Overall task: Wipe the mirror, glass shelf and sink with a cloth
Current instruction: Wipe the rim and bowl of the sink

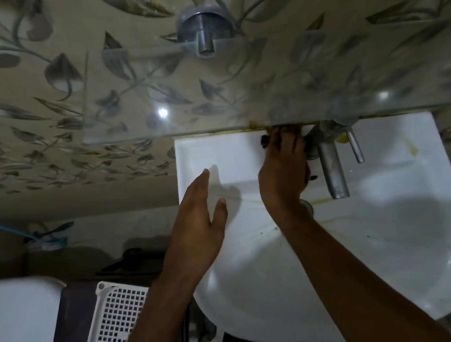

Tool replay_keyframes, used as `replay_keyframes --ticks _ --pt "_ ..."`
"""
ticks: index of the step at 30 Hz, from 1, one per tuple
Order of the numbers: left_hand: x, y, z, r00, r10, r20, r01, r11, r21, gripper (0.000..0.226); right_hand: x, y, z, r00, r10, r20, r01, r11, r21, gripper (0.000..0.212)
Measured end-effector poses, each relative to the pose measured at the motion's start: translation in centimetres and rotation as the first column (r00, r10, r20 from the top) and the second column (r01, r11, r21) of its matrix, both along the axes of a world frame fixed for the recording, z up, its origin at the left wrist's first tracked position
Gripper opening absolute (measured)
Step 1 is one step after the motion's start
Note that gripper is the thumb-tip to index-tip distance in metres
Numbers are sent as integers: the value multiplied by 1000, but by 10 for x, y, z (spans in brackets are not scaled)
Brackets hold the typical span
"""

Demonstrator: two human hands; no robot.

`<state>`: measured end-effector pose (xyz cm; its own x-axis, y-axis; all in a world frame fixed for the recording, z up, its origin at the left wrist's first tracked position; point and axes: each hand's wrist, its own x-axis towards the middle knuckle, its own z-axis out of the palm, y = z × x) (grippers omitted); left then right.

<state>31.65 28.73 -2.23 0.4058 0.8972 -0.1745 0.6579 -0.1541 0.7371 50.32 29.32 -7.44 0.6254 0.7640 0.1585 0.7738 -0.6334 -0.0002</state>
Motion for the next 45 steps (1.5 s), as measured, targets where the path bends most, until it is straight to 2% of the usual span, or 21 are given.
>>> replay_keyframes --ticks 2,4,6,7,9,11,14,16,19,20,21,22,25,28,30,31,34,35,37,39,45 --pt "6 5 -3 998 -51 -25 50 998 -23 66 -17 9 7 998 10 -60 -8 999 33 51" --pt "11 11 -3 997 -69 -26 68 996 -51 69 -33 14 6 978 187 -91 -175 977 125 50" --pt "13 14 -2 997 -69 -16 68 996 -57 71 -28 8 -1 927 356 -121 -337 929 155 63" --pt "12 14 -1 998 -66 -14 65 996 -54 71 -16 3 -3 909 377 -176 -356 924 138 72" --pt "6 14 -1 999 -51 -15 50 997 -56 71 5 -7 -9 945 266 -193 -244 961 130 78" --pt "1 12 -3 999 -43 -25 41 997 -58 70 14 -7 -9 983 111 -143 -87 983 163 69" --pt "-3 9 -3 998 -47 -35 44 997 -70 70 -4 4 -8 969 76 -235 -7 960 279 55" --pt "-2 9 -1 999 -42 -23 41 997 -72 70 -22 12 -8 914 194 -357 -61 934 352 50" --pt "-1 8 3 999 -31 9 31 997 -69 70 -37 12 -14 797 553 -243 -435 805 403 58" --pt "-2 8 4 999 -27 21 29 997 -69 69 -32 12 -15 747 611 -261 -485 770 415 65" --pt "-3 8 5 999 -20 29 22 997 -68 69 -25 10 -16 729 610 -311 -468 776 424 73" --pt "-5 7 6 999 -10 32 12 998 -63 69 -15 7 -19 766 554 -324 -413 812 412 78" --pt "-14 6 4 999 32 21 -31 998 -50 68 1 -2 -21 954 234 -189 -159 926 343 65" --pt "-20 3 3 999 44 11 -44 997 -60 68 -23 12 -15 962 150 -229 -54 923 380 58" --pt "-22 2 1 999 44 4 -44 997 -63 68 -49 21 -9 919 266 -293 -137 908 395 56" --pt "-23 2 1 999 45 2 -45 997 -63 68 -61 23 -7 866 382 -322 -243 886 395 54" --pt "-30 3 -2 999 45 -25 -46 997 -65 68 -75 25 -5 587 679 -441 -499 732 463 50" --pt "-34 4 -3 998 50 -37 -52 997 -64 68 -70 28 -5 556 694 -456 -513 719 469 53" --pt "-42 3 -5 996 67 -66 -71 996 -53 70 -61 33 -5 610 625 -487 -465 780 418 61" --pt "-49 3 -9 993 78 -91 -82 996 -41 71 -59 36 -5 682 587 -436 -455 807 376 62" --pt "-65 -7 -18 987 149 -57 -155 981 -116 71 -81 7 -4 518 710 -476 -536 704 466 50"
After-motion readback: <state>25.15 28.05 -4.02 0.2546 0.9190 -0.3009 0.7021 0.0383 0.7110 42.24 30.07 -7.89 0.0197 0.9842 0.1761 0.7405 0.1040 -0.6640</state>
